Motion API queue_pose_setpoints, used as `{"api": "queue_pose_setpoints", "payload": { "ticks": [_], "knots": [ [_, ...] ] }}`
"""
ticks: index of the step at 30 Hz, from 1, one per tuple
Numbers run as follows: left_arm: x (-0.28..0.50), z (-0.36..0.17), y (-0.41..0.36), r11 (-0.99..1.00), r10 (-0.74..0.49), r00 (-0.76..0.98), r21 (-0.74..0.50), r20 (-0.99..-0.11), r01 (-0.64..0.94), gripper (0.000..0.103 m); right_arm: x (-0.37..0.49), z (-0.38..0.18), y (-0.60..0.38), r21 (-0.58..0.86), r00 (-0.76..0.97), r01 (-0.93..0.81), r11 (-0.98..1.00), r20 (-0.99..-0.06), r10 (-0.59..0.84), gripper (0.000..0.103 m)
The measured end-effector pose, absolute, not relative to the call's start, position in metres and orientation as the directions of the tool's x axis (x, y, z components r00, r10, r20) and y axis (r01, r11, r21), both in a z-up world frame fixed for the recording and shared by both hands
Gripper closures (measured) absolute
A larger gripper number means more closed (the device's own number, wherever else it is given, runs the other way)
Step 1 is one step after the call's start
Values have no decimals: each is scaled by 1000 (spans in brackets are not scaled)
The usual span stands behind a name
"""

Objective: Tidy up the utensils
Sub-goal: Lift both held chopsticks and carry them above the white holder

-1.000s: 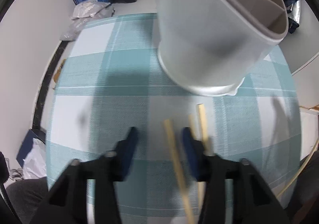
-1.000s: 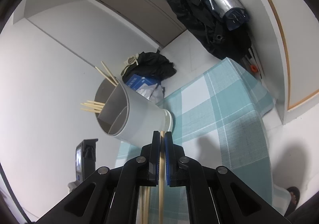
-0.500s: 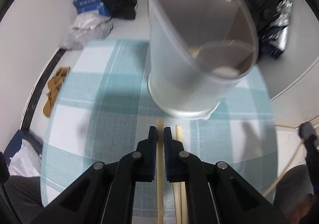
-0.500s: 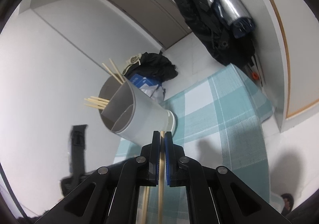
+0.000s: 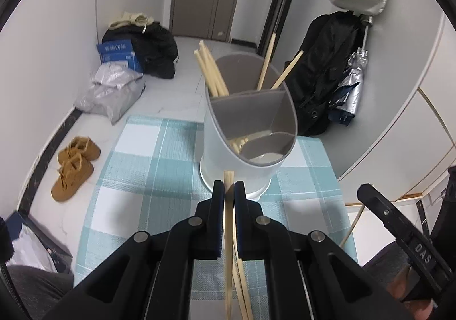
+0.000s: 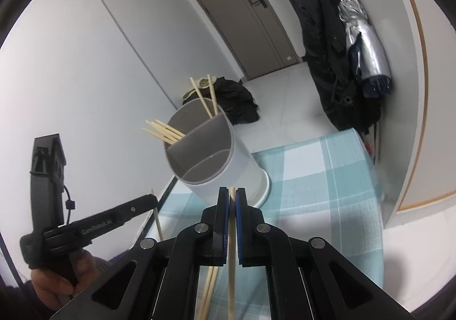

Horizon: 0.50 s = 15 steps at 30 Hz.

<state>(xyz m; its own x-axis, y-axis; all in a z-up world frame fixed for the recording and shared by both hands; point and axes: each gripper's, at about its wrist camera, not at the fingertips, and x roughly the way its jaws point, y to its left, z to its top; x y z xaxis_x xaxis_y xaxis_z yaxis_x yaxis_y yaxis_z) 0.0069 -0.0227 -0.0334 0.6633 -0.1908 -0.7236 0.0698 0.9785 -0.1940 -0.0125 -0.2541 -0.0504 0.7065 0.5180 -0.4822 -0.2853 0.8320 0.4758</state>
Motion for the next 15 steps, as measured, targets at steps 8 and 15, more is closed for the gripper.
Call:
{"api": "queue_pose_setpoints", "payload": {
  "ticks": [8,15],
  "knots": [
    [-4,-19,-17,972,-224,694,-204,-684,113,100,-16,-34,-243,425,735,-297,855,-470,489,99],
    [-9,-16,-7,962,-255,704,-247,-663,117,101,-21,-23,-224,354,755,-326,877,-461,467,99]
  ]
}}
